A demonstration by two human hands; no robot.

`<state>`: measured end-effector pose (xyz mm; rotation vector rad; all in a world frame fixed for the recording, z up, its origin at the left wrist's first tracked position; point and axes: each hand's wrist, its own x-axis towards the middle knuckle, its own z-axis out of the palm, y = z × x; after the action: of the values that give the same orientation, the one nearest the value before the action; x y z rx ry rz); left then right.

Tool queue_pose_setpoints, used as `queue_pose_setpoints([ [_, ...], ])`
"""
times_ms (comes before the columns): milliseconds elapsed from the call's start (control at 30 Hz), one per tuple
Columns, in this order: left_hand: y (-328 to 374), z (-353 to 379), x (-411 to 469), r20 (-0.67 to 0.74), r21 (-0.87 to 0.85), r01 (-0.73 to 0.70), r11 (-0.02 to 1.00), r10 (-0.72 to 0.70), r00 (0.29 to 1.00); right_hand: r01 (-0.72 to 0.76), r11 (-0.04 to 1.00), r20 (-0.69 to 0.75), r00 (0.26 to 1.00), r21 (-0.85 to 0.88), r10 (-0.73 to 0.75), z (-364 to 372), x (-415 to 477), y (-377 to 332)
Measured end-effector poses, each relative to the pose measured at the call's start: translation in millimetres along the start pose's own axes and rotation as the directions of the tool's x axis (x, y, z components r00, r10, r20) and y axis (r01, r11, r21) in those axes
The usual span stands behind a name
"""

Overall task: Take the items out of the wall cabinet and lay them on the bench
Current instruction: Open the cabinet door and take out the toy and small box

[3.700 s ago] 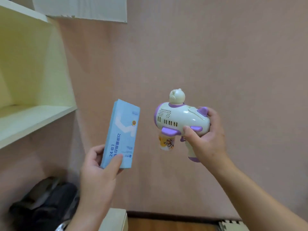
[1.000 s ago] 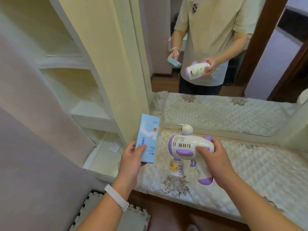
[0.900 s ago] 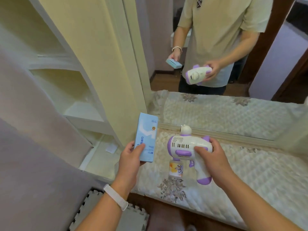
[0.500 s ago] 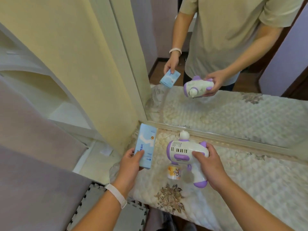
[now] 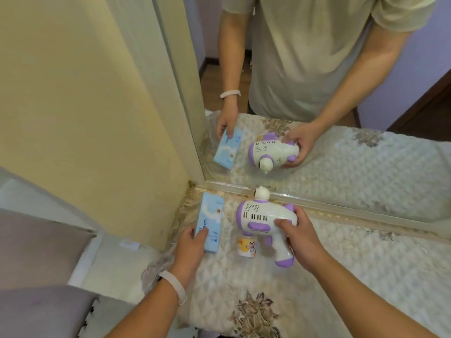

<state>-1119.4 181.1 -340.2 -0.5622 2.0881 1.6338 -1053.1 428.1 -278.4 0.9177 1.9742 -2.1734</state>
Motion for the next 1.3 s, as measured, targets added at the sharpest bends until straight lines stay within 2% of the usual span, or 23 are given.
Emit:
queue_pose_setpoints([
  [167, 1, -1, 22, -0.039, 0.040, -0.060, 0.997, 0.062, 0.997, -0.049, 0.993, 0.021, 0.999, 0.103, 0.047, 24, 25, 11],
  [333, 2, -7, 42, 0.048, 0.035, -0.011, 0.999, 0.009, 0.999, -0.132, 0.963, 0.083, 0.990, 0.234, 0.116, 31, 45, 22],
  [433, -2, -9, 52, 0.087, 0.059, 0.023, 0.998, -0.028, 0.996, -0.158, 0.961, 0.124, 0.983, 0.229, 0.132, 30, 53, 29],
  [533, -3, -9, 51, 0.128, 0.131, 0.013, 0.991, -0.030, 0.991, -0.155, 0.976, 0.145, 0.980, 0.151, 0.133, 27, 55, 32],
  [667, -3, -10, 44, 0.117, 0.238, -0.067, 0.969, 0.040, 0.992, -0.093, 0.994, 0.046, 0.994, -0.060, 0.095, 20, 58, 36],
  [767, -3, -11, 38, 0.117, 0.321, -0.118, 0.940, 0.084, 0.990, -0.053, 0.978, 0.036, 0.998, -0.199, 0.061, 14, 58, 39],
  [1000, -2, -13, 2, 0.084, 0.419, -0.156, 0.894, 0.133, 0.988, 0.085, 0.951, 0.090, 0.994, -0.296, -0.060, -2, 45, 36],
  [1100, -11, -14, -19, 0.068, 0.463, -0.192, 0.865, 0.181, 0.981, 0.177, 0.897, 0.121, 0.983, -0.405, -0.140, -14, 34, 34],
  [1300, -1, 1, -93, -0.035, 0.596, -0.221, 0.772, 0.300, 0.953, 0.368, 0.700, 0.268, 0.929, -0.612, -0.254, -40, 4, 17],
])
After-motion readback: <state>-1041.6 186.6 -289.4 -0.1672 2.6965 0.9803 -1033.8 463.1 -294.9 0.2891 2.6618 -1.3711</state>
